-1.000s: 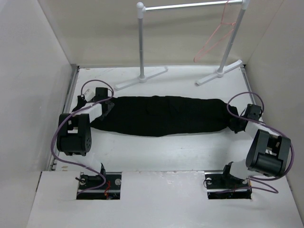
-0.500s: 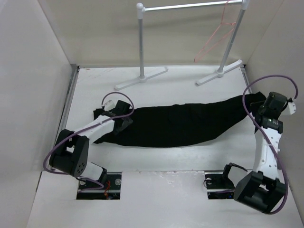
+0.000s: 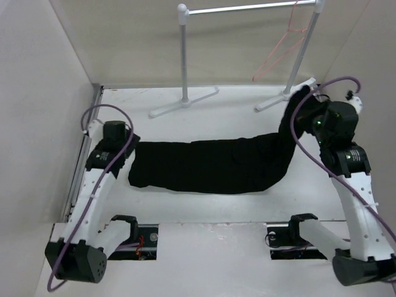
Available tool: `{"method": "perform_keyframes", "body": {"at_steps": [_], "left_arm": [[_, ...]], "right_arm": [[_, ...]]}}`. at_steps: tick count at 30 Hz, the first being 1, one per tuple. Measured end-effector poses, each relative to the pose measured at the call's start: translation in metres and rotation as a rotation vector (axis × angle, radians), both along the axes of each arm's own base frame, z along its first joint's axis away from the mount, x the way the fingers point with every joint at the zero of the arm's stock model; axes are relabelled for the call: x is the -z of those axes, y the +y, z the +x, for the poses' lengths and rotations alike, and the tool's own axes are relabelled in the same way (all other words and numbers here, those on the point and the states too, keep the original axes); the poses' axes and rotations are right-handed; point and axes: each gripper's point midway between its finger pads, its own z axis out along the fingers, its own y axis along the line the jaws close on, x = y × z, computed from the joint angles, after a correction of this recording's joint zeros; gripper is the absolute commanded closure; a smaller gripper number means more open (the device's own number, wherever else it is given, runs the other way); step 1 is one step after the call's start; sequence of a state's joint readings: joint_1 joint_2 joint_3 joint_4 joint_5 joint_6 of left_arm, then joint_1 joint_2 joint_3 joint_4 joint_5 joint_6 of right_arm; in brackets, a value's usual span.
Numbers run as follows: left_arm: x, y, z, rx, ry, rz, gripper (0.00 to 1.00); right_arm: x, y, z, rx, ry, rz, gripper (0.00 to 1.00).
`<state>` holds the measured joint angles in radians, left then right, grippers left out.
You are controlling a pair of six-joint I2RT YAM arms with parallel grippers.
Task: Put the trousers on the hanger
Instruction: Fold the trousers at the center of the board.
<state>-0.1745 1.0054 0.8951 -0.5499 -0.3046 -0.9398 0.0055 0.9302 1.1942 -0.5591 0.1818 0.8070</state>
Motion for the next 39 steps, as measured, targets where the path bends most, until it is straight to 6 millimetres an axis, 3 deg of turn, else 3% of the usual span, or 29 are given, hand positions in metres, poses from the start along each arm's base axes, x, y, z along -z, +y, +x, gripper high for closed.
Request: {"method": "perform_keyframes", "body": {"at_steps": [3, 7, 12, 15, 17, 19, 21, 23, 26, 28, 29, 31, 33, 36, 38, 39], "left_arm": [[-0.037, 0.028, -0.003, -0.058, -0.079, 0.0, 0.38], [-0.068, 0.04, -0.007, -0.065, -0.128, 0.004, 0.38], [-0.091, 0.061, -0.01, -0.122, -0.169, 0.002, 0.37], [-0.097, 0.077, -0.016, -0.175, -0.186, 0.0, 0.37], [-0.098, 0.085, -0.021, -0.208, -0.191, -0.002, 0.37], [-0.099, 0.094, -0.027, -0.241, -0.193, 0.0, 0.37], [-0.101, 0.098, -0.031, -0.263, -0.196, 0.004, 0.37], [-0.101, 0.1, -0.032, -0.27, -0.199, 0.009, 0.37], [-0.098, 0.102, -0.03, -0.273, -0.186, 0.013, 0.37], [-0.091, 0.1, -0.025, -0.263, -0.172, 0.014, 0.38], [-0.085, 0.096, -0.022, -0.249, -0.16, 0.013, 0.38], [-0.064, 0.079, -0.015, -0.189, -0.114, 0.003, 0.4], [-0.035, 0.048, -0.007, -0.091, -0.053, -0.01, 0.42], [0.011, -0.008, -0.005, 0.08, 0.038, -0.027, 0.43], [0.04, -0.041, -0.012, 0.177, 0.087, -0.035, 0.44], [0.053, -0.053, -0.017, 0.213, 0.109, -0.039, 0.44]], "right_arm": [[-0.02, 0.076, -0.001, -0.214, -0.022, -0.014, 0.94], [-0.035, 0.185, -0.002, -0.464, -0.012, -0.039, 0.93], [-0.023, 0.318, 0.001, -0.688, 0.043, -0.083, 0.9], [0.0, 0.395, -0.007, -0.804, 0.08, -0.109, 0.84], [0.027, 0.444, -0.02, -0.886, 0.12, -0.126, 0.8], [0.063, 0.487, -0.042, -0.978, 0.178, -0.142, 0.65], [0.104, 0.521, -0.069, -1.072, 0.252, -0.156, 0.47], [0.14, 0.539, -0.097, -1.153, 0.329, -0.178, 0.37], [0.168, 0.538, -0.128, -1.232, 0.402, -0.206, 0.34], [0.169, 0.514, -0.128, -1.227, 0.421, -0.208, 0.39], [0.165, 0.493, -0.122, -1.211, 0.427, -0.201, 0.45], [0.149, 0.444, -0.096, -1.139, 0.412, -0.171, 0.65], [0.127, 0.386, -0.057, -1.021, 0.358, -0.118, 0.82], [0.113, 0.306, -0.009, -0.837, 0.293, -0.06, 0.86], [0.127, 0.284, -0.003, -0.802, 0.309, -0.052, 0.86], [0.138, 0.284, -0.005, -0.814, 0.328, -0.052, 0.86]]}}
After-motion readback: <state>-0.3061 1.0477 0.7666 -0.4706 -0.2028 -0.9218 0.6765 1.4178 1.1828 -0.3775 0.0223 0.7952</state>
